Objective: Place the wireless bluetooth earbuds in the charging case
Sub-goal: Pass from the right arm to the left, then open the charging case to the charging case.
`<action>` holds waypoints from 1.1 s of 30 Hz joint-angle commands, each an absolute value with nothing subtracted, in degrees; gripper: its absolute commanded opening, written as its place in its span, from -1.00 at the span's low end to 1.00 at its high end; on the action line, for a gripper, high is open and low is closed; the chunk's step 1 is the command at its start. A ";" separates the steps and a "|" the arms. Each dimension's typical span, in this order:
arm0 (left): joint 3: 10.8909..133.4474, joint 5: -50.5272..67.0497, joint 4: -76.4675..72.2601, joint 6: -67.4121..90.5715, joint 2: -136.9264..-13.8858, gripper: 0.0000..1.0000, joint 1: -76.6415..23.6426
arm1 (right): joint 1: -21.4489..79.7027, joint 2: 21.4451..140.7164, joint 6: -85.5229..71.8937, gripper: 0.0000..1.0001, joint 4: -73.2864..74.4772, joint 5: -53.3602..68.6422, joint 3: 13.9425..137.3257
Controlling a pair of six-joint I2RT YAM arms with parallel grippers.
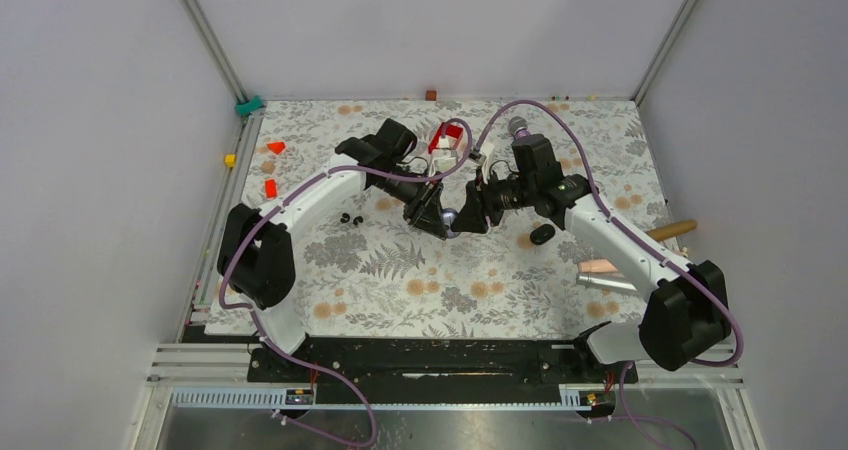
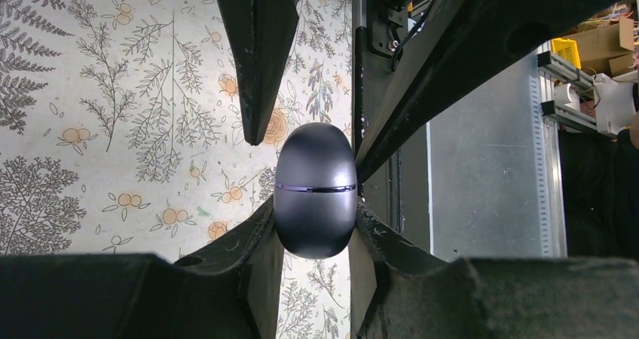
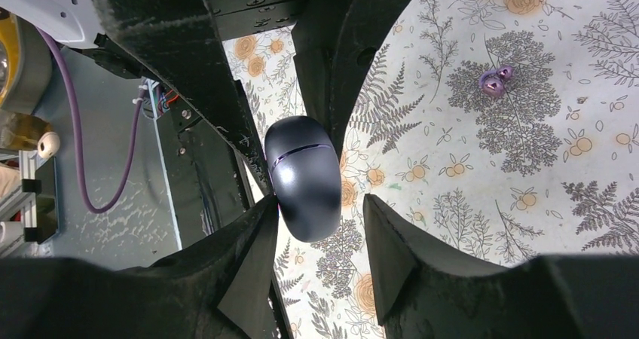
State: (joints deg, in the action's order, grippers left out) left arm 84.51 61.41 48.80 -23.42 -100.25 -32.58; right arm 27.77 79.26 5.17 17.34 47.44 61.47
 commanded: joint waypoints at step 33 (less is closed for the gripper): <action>77.63 68.20 40.66 -16.59 -82.51 -1.00 -22.06 | 29.17 73.05 2.83 0.62 18.72 45.52 73.10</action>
